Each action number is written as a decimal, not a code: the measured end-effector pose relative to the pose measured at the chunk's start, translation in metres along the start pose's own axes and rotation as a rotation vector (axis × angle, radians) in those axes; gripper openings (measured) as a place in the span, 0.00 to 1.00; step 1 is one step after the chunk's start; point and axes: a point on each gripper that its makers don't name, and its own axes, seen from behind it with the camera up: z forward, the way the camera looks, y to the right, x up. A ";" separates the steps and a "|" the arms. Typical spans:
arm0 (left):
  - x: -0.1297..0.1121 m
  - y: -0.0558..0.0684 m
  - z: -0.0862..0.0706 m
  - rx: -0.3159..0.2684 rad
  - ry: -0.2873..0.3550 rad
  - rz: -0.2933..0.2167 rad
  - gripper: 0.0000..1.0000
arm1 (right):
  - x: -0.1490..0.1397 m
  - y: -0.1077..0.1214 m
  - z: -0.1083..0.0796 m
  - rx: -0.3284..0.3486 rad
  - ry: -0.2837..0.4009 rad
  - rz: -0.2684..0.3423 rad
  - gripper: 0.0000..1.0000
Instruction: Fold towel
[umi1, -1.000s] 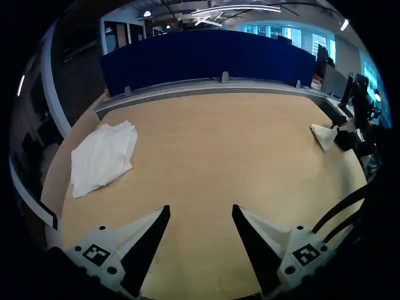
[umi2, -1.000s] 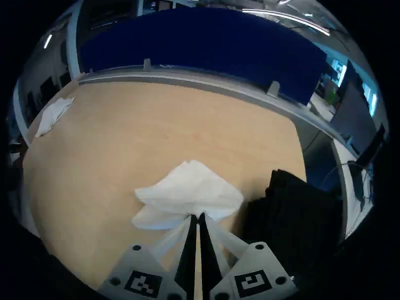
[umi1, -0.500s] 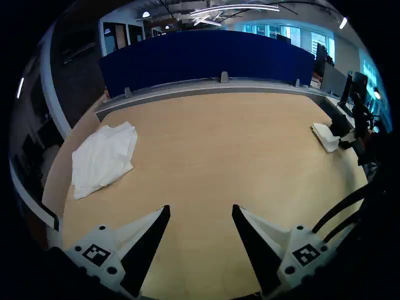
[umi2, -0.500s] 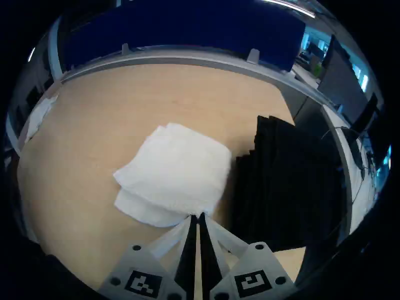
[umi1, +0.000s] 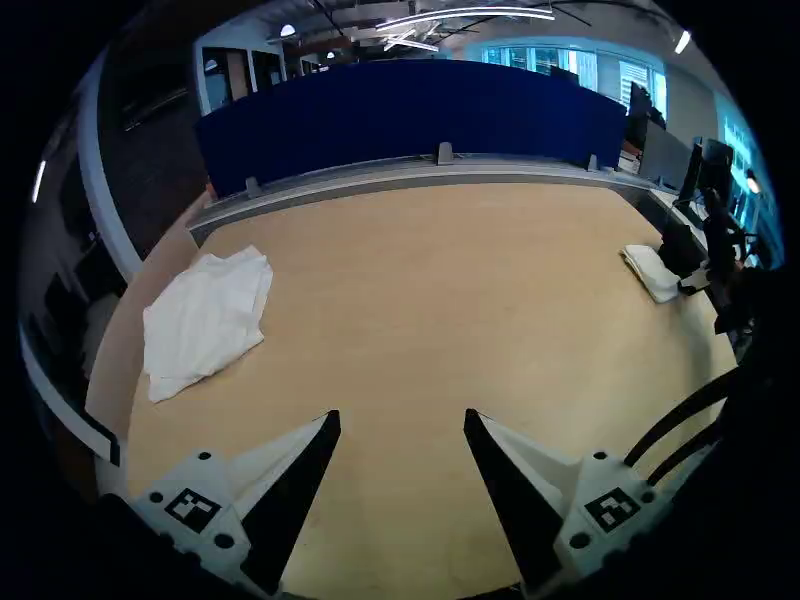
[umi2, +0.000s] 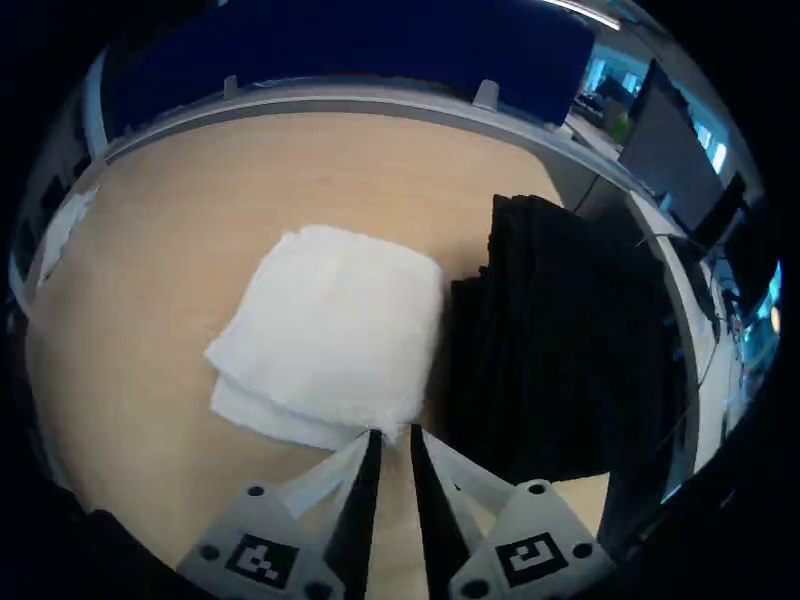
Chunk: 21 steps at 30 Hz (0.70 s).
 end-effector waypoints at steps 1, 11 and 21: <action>0.000 0.000 0.000 -0.001 0.000 0.001 0.92 | 0.000 0.000 -0.001 -0.001 0.003 -0.001 0.33; 0.006 0.003 0.001 -0.011 0.003 0.007 0.92 | 0.005 -0.006 -0.011 0.001 0.049 -0.015 0.64; 0.008 0.004 0.001 -0.013 0.004 0.008 0.92 | 0.039 -0.031 -0.011 0.044 0.140 -0.003 0.99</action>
